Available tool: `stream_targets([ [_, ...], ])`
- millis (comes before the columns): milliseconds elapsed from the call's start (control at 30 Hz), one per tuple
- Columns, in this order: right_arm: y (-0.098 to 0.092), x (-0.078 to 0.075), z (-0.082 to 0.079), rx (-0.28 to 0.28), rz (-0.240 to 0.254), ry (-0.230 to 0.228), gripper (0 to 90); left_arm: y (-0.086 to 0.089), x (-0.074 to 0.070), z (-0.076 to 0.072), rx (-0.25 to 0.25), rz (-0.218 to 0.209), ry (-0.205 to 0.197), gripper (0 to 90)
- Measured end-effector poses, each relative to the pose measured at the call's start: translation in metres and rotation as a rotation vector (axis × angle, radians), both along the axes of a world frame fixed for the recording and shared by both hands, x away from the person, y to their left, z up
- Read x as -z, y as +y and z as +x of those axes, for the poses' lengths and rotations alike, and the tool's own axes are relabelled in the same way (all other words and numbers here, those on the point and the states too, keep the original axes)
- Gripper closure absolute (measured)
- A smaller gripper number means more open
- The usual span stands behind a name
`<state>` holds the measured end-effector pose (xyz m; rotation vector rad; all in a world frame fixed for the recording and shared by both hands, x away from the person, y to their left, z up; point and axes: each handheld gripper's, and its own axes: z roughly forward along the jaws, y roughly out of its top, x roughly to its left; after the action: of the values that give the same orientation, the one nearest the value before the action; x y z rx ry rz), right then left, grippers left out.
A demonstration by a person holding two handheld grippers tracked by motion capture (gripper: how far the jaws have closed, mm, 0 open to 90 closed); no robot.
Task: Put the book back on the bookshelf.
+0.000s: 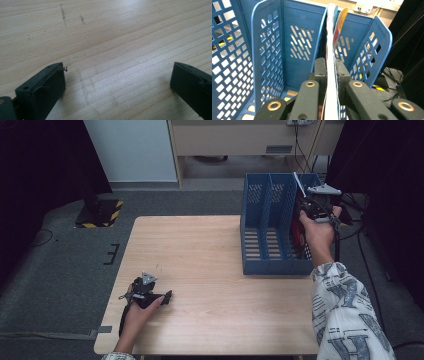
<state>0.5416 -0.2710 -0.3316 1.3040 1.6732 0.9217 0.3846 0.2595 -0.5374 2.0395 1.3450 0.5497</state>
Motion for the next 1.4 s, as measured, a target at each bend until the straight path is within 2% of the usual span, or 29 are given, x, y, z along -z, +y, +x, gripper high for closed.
stream_targets([
  [67,0.001,0.0,0.0,-0.006,0.015,-0.002,73.7,0.0,0.0,0.0,0.001,0.001,0.001,0.0],
  [100,0.001,0.0,0.0,-0.006,0.015,-0.002,73.7,0.0,0.0,0.0,0.001,0.002,0.001,0.0],
  [133,0.001,0.001,-0.001,-0.015,0.03,-0.005,66.9,0.0,0.0,0.0,0.001,0.002,0.001,0.0],
  [167,0.001,0.001,-0.001,-0.015,0.03,-0.005,66.9,0.0,0.0,0.0,0.001,0.002,0.001,0.0],
  [367,0.0,0.002,-0.005,-0.052,0.092,-0.016,43.1,0.0,0.0,0.0,0.001,0.001,0.001,0.0],
  [733,-0.003,0.001,-0.022,-0.109,0.132,-0.052,17.7,0.0,0.0,0.0,0.001,0.002,0.001,0.0],
  [1067,-0.005,0.001,-0.04,-0.136,0.149,-0.066,8.0,0.0,0.0,0.0,0.001,0.002,0.001,0.0],
  [1200,-0.006,0.007,-0.051,-0.148,0.156,-0.064,6.2,0.0,0.0,0.0,0.001,0.002,0.001,0.0],
  [1267,-0.007,0.011,-0.057,-0.157,0.145,-0.058,5.3,0.0,0.0,0.0,0.001,0.002,0.0,0.0],
  [1400,-0.008,0.023,-0.073,-0.174,0.16,-0.053,4.5,0.0,0.0,0.0,0.0,0.002,0.001,0.0],
])
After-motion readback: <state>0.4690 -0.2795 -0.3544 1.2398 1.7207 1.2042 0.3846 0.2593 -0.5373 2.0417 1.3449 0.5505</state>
